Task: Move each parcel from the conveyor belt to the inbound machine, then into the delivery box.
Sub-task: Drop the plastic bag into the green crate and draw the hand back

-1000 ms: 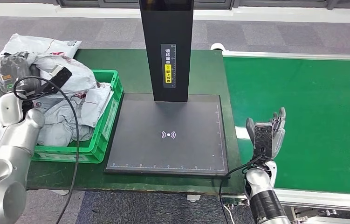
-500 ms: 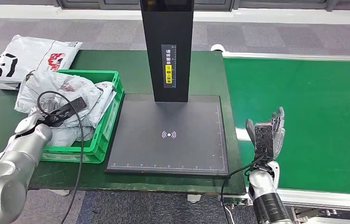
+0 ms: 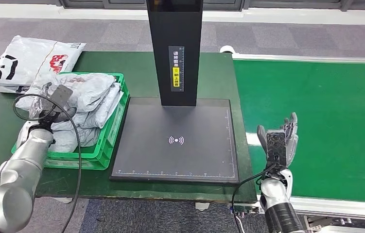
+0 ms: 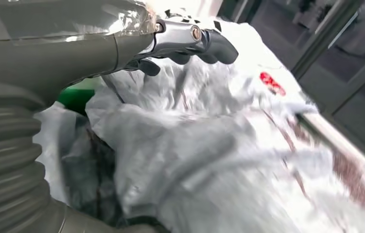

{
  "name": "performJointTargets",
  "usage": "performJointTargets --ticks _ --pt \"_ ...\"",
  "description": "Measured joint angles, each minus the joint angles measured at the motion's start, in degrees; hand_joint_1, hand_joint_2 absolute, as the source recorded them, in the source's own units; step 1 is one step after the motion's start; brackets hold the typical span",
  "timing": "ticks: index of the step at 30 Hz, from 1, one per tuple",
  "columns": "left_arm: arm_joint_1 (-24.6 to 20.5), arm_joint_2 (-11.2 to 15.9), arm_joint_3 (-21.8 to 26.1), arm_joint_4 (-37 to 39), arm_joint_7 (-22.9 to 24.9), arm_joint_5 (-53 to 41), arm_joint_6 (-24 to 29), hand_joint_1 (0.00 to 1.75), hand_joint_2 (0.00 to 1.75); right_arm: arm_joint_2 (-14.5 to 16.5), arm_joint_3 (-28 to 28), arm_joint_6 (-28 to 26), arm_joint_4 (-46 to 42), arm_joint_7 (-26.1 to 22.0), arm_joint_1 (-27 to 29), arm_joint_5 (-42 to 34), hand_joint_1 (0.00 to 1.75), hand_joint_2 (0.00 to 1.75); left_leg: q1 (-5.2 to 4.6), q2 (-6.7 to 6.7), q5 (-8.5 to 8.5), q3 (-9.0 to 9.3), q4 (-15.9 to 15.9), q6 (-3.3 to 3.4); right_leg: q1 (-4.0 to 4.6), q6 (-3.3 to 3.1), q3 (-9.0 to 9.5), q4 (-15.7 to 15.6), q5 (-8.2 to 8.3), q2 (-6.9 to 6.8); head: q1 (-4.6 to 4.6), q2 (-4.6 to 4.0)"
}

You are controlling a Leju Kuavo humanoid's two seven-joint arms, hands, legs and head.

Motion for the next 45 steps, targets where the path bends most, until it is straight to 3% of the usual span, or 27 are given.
performJointTargets --ticks 2,6,10,18,25,31,38,45 --pt "0.1 -0.3 1.0 -0.7 -2.0 2.8 1.5 0.0 0.0 0.0 0.0 0.0 0.1 -0.3 -0.2 -0.2 0.0 1.75 0.0 0.0 0.0 -0.01 0.0 0.0 0.0 0.0 -0.01 0.0 0.0 0.0 0.01 0.0" --pt "0.2 -0.9 2.6 -2.6 -8.3 12.7 6.9 0.0 1.75 0.0 0.0 -0.6 0.6 -1.1 -0.7 -1.0 0.0 1.75 0.0 0.0 0.0 -0.02 0.0 0.0 0.01 0.0 -0.02 0.0 0.0 0.0 -0.01 0.0" --pt "0.6 -1.4 2.6 -5.0 -12.5 19.6 11.6 0.0 1.75 0.0 0.0 -1.4 1.3 -1.8 -1.3 -1.6 0.0 1.75 0.0 -0.01 0.0 -0.02 0.0 0.0 0.02 0.0 -0.02 0.0 0.0 -0.01 -0.01 0.0" --pt "1.6 -2.3 2.6 -7.9 -16.9 27.3 13.7 0.0 1.75 0.0 0.0 -2.1 2.2 -2.4 -2.1 -2.7 0.0 1.75 0.0 0.0 0.0 -0.02 0.0 0.0 0.01 0.0 -0.03 0.0 0.0 0.0 0.0 0.0" --pt "3.7 -5.4 -0.9 -12.9 -18.4 34.9 6.3 0.0 1.75 0.0 0.0 -2.6 2.5 -3.9 -2.8 -3.9 0.0 1.75 -0.01 -0.05 0.0 -0.04 0.0 0.0 -0.02 0.01 -0.02 0.0 0.0 -0.05 0.01 0.0" --pt "6.9 -9.4 -9.3 -19.2 -17.4 40.2 -3.8 0.0 1.75 0.3 0.3 -3.4 2.5 -4.9 -4.3 -4.0 0.0 1.75 -0.05 -0.09 -0.01 -0.08 0.0 0.02 -0.06 0.03 -0.02 0.0 0.01 -0.07 0.01 0.0" --pt "8.1 -11.5 -15.1 -22.3 -17.1 42.6 -4.7 0.0 1.75 0.8 0.4 -4.1 2.7 -5.1 -5.2 -4.5 0.0 1.75 -0.04 -0.08 -0.01 -0.09 0.0 0.01 0.01 0.02 -0.05 0.0 0.01 -0.05 0.01 0.0" --pt "8.5 -12.0 -17.7 -23.5 -17.2 43.2 -6.0 0.0 1.75 0.8 1.1 -4.1 2.8 -5.5 -5.7 -4.5 0.0 1.75 -0.02 -0.08 -0.01 -0.09 0.0 0.01 0.04 0.01 -0.07 0.0 0.0 -0.05 0.01 0.0"
